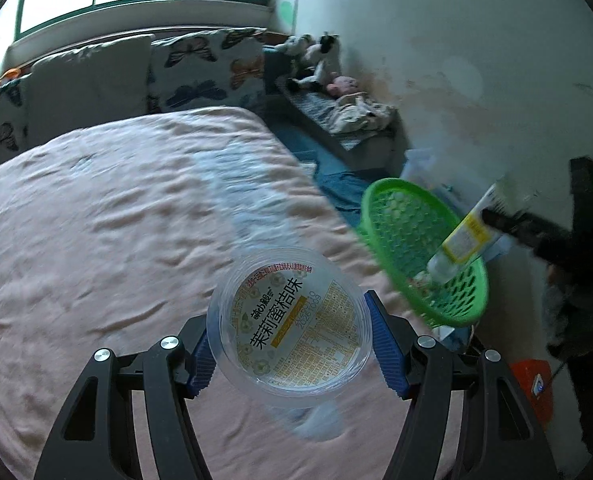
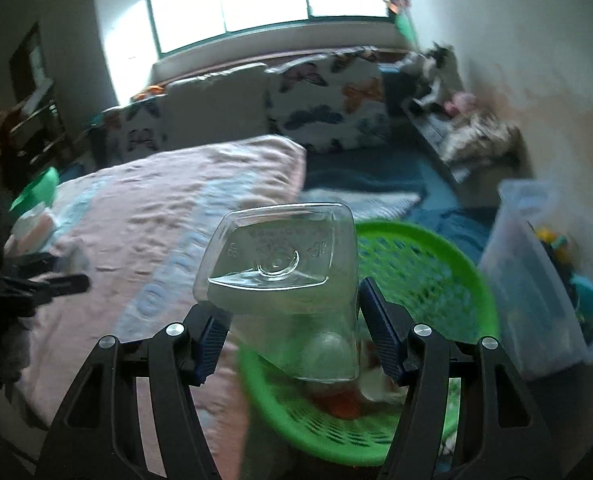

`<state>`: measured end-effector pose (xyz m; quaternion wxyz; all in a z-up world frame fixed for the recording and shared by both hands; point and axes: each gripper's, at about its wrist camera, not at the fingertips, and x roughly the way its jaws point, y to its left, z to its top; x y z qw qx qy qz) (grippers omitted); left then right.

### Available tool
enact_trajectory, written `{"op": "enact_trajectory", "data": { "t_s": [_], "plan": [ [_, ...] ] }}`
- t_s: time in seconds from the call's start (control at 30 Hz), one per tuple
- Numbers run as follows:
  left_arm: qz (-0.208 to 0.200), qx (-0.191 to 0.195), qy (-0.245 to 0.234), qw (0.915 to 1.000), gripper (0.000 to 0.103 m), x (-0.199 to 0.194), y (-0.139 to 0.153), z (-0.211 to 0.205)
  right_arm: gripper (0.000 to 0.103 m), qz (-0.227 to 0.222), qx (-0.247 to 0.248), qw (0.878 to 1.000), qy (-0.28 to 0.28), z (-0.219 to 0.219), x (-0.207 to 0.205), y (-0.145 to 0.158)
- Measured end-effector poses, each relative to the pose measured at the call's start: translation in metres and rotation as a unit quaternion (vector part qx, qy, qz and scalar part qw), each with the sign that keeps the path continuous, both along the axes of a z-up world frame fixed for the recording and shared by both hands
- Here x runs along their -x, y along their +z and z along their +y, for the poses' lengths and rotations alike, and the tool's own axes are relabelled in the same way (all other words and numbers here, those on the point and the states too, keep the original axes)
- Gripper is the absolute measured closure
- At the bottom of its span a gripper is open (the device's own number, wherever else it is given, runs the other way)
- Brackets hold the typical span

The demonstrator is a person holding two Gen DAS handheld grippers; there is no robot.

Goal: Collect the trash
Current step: 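Carry the white bottle into the green basket with the right tool while the left tool carries the yogurt cup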

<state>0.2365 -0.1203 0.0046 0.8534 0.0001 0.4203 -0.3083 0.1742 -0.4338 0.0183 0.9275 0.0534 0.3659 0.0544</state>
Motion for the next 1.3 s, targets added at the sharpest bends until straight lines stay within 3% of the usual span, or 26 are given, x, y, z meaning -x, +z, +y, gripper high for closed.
{"op": "enact_trajectory", "data": {
  "t_s": [0.37, 0.67, 0.77, 0.9, 1.3],
  "plan": [
    [-0.006, -0.006, -0.048, 0.9988, 0.039, -0.005, 0.014, -0.078, 0.04, 0.071, -0.084, 0.992, -0.064, -0.047, -0.003, -0.074],
    [0.005, -0.002, -0.08, 0.9968, 0.039, -0.009, 0.012, -0.132, 0.036, 0.09, -0.111, 0.986, -0.08, -0.064, -0.001, -0.092],
    [0.009, -0.003, -0.089, 0.996, 0.039, -0.011, 0.009, -0.144, 0.03, 0.082, -0.121, 0.986, -0.083, -0.07, 0.004, -0.091],
    [0.015, -0.009, -0.094, 0.9954, 0.039, -0.012, 0.003, -0.16, 0.03, 0.063, -0.111, 0.988, -0.089, -0.075, 0.011, -0.079],
    [0.043, -0.024, -0.107, 0.993, 0.039, -0.014, -0.022, -0.196, 0.03, 0.003, -0.026, 0.996, -0.086, -0.067, 0.055, -0.042]
  ]
}}
